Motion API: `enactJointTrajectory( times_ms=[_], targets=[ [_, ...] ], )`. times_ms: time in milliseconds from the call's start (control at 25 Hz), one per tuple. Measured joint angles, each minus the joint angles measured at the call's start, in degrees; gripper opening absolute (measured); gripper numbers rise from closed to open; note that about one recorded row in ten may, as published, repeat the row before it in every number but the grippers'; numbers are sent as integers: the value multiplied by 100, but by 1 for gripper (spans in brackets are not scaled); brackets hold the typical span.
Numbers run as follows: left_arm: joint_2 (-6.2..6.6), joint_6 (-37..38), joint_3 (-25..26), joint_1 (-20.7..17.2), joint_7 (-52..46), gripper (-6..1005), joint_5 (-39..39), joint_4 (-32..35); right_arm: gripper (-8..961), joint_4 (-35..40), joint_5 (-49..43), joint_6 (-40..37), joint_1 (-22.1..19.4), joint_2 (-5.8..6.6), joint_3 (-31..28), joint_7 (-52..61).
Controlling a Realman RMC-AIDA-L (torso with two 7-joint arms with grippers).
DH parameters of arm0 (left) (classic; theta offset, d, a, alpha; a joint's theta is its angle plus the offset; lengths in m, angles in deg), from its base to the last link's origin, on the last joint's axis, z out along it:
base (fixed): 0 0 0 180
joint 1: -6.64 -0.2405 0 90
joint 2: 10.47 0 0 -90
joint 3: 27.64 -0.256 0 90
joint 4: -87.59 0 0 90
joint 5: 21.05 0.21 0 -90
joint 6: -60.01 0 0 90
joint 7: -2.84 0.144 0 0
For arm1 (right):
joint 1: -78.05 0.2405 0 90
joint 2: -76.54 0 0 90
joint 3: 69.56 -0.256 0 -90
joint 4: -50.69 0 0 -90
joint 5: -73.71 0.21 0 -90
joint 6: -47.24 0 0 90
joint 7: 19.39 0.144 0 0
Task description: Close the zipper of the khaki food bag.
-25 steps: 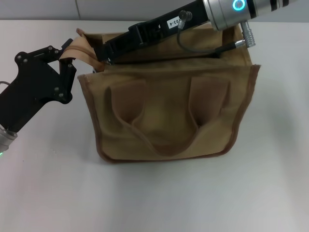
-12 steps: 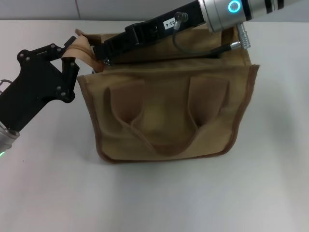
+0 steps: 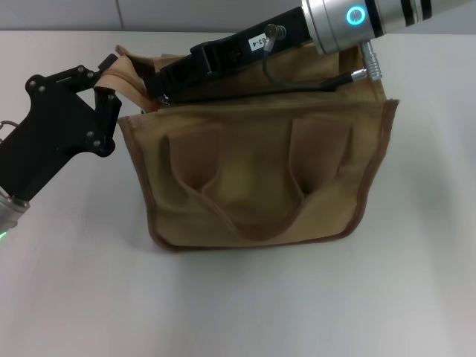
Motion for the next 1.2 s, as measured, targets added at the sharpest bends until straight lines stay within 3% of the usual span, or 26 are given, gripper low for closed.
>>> enactJointTrajectory(
  times_ms=[1200],
  targets=[
    [-8, 363, -41, 203, -166, 30, 7, -9, 301, -21, -75, 133, -37, -3, 3, 5]
  ],
)
